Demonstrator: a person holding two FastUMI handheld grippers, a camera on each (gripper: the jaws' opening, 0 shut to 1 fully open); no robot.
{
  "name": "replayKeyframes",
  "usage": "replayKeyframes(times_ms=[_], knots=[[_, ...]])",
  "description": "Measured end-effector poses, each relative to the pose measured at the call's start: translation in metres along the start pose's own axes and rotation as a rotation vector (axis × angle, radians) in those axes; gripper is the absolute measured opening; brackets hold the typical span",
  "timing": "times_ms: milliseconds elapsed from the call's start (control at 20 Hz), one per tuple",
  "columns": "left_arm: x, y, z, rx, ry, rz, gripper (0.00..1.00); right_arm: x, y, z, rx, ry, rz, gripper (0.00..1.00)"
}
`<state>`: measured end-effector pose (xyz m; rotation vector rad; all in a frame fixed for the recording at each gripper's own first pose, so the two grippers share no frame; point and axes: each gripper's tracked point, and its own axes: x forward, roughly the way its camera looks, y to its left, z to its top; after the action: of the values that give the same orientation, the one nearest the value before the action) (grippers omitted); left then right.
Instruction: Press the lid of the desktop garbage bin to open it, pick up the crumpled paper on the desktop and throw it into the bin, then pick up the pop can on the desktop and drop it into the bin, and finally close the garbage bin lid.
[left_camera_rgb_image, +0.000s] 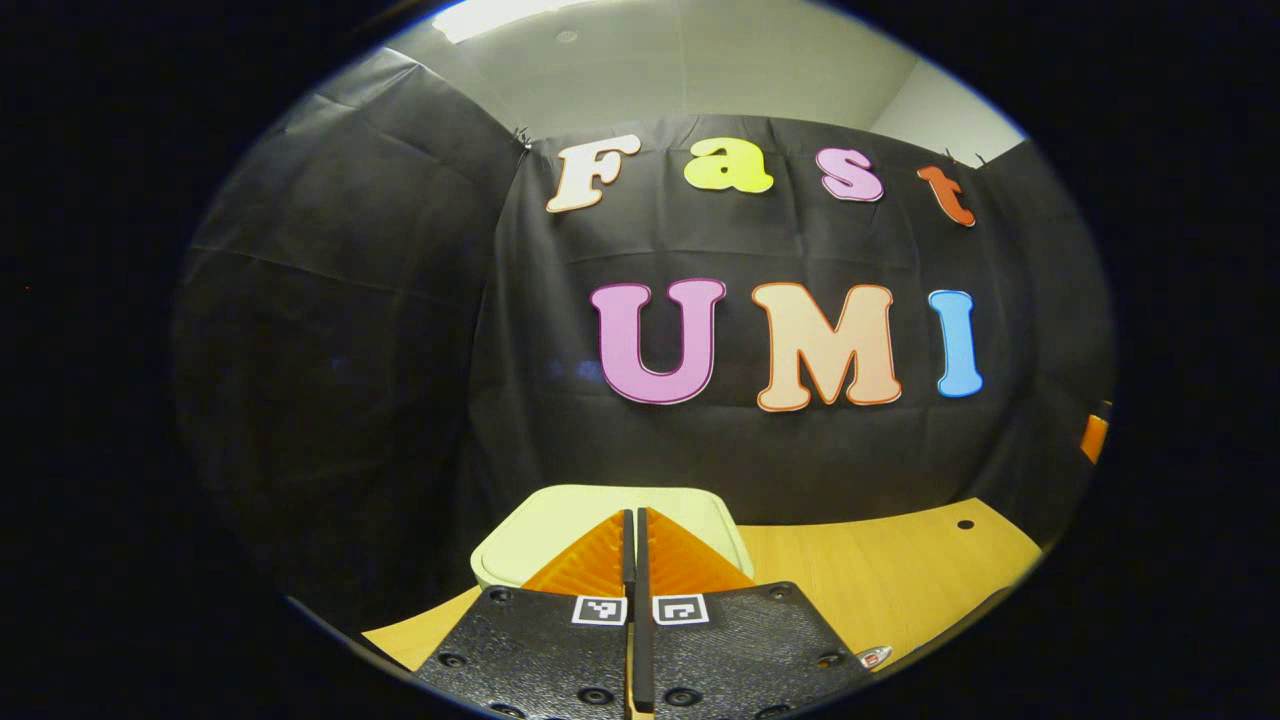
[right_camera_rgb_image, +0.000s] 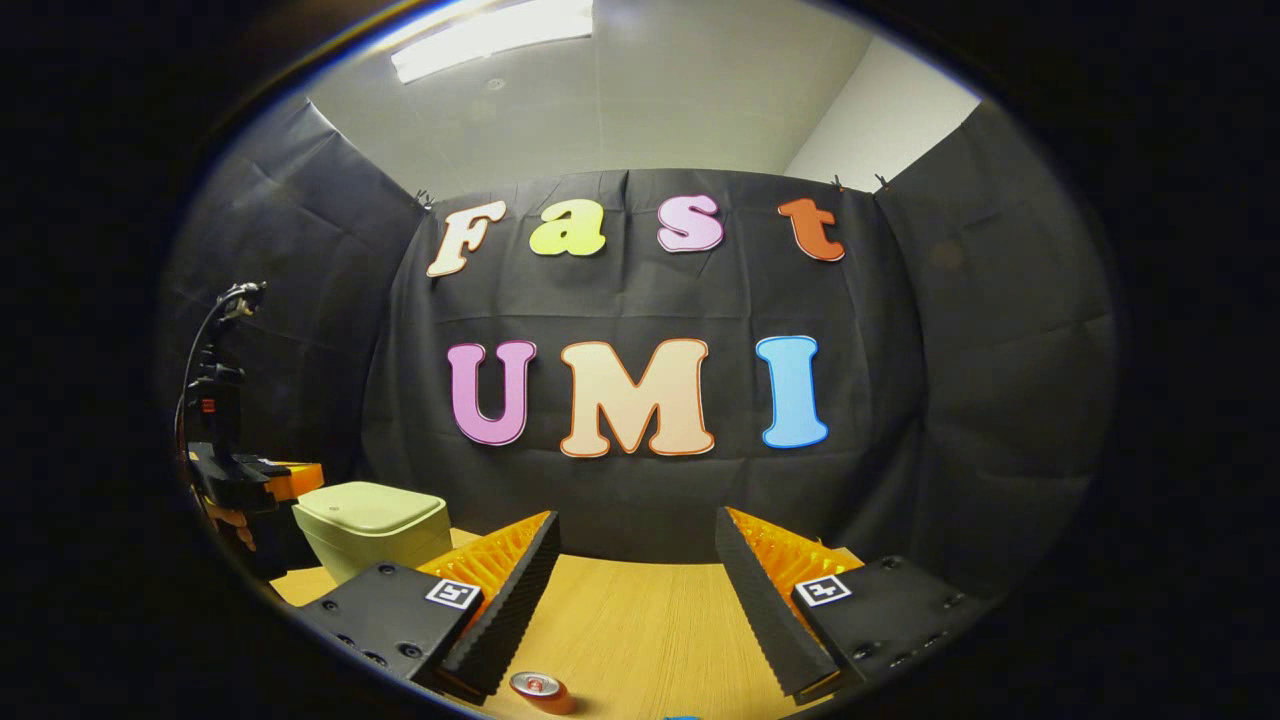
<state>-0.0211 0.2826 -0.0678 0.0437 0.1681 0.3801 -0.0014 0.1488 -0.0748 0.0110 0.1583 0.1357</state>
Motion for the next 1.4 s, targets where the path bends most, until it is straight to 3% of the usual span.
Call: replayKeyframes(times_ms=[450, 750, 1100, 1150, 1200, 1250, 1400], knots=[[0.022, 0.011, -0.049, -0.038, 0.118, -0.050, 0.00, -0.003, 0.026, -0.009, -0.022, 0.028, -0.018, 0.98], [0.024, 0.011, -0.056, -0.046, 0.139, -0.073, 0.00, -0.005, 0.031, -0.012, -0.032, 0.033, -0.012, 0.98], [0.014, 0.003, -0.014, -0.018, -0.040, -0.054, 0.00, -0.002, 0.007, -0.002, -0.026, 0.028, 0.005, 0.98], [0.010, -0.003, -0.003, -0.008, -0.074, -0.067, 0.05, -0.003, 0.003, -0.002, -0.023, 0.028, 0.006, 0.98], [0.005, -0.010, 0.009, -0.003, -0.103, -0.077, 0.00, -0.004, -0.001, -0.001, -0.020, 0.028, 0.008, 0.98], [0.003, -0.015, 0.018, 0.000, -0.131, -0.085, 0.05, -0.004, -0.005, -0.001, -0.020, 0.028, 0.011, 0.98], [-0.011, -0.036, 0.031, -0.014, -0.146, -0.115, 0.37, -0.005, -0.016, -0.007, -0.022, 0.042, 0.023, 0.98]])
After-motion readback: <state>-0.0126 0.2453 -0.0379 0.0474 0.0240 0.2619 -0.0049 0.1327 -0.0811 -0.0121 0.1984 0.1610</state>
